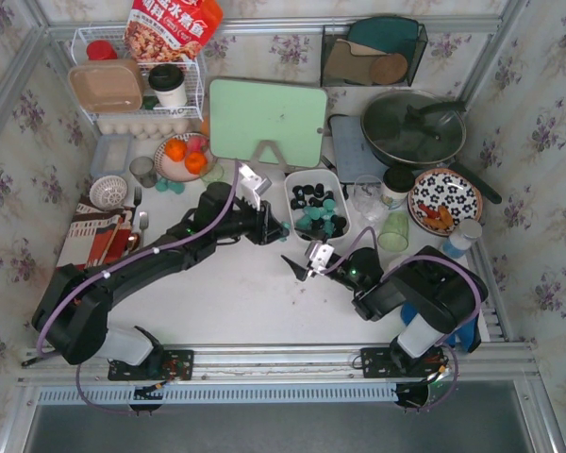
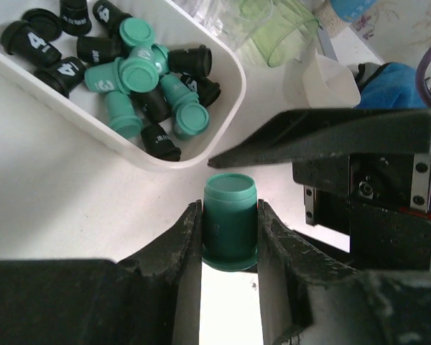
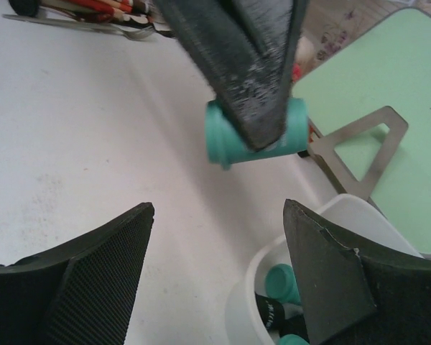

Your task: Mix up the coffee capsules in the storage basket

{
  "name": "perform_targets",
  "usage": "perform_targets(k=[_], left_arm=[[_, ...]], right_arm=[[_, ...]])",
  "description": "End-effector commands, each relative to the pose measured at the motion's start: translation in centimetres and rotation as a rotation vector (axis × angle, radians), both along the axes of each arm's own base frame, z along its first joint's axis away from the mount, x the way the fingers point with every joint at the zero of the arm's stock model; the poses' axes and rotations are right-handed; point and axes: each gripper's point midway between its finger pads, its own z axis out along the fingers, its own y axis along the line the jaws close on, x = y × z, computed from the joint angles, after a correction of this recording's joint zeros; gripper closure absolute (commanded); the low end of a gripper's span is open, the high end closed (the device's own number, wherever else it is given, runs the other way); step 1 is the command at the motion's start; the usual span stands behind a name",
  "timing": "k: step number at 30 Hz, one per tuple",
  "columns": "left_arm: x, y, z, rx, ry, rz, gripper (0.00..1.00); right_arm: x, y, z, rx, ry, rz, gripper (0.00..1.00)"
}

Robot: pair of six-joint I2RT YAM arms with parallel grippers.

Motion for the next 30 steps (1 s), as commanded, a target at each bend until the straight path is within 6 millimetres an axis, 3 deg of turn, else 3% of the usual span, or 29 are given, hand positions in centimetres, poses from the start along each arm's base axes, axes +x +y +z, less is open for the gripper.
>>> perform_targets(k=[1,14,23,30], left_arm=[[-0.2,-0.5,0.5,-0.012,-0.049,-0.024,0.8],[-1.1,-1.5,0.1,-0.011,-0.043,-0.049,0.8],[-1.7,-2.3,-0.5,0.001,-0.038,-0.077,0.81],[-2.2,-2.5,-0.7,0.013,-0.034,-0.09,0.81]], right_arm=[[0.4,-1.5,8.1,0.192,-0.273,-0.086,0.19],[-1.7,-0.1,9.3,0.204,-0.314,0.042,0.25],[-1.3,-0.5,9.5,0.206,-0.318,0.005,0.26],[-0.8,-1.3,9.5,0.201,-0.329,-0.049,0.21]])
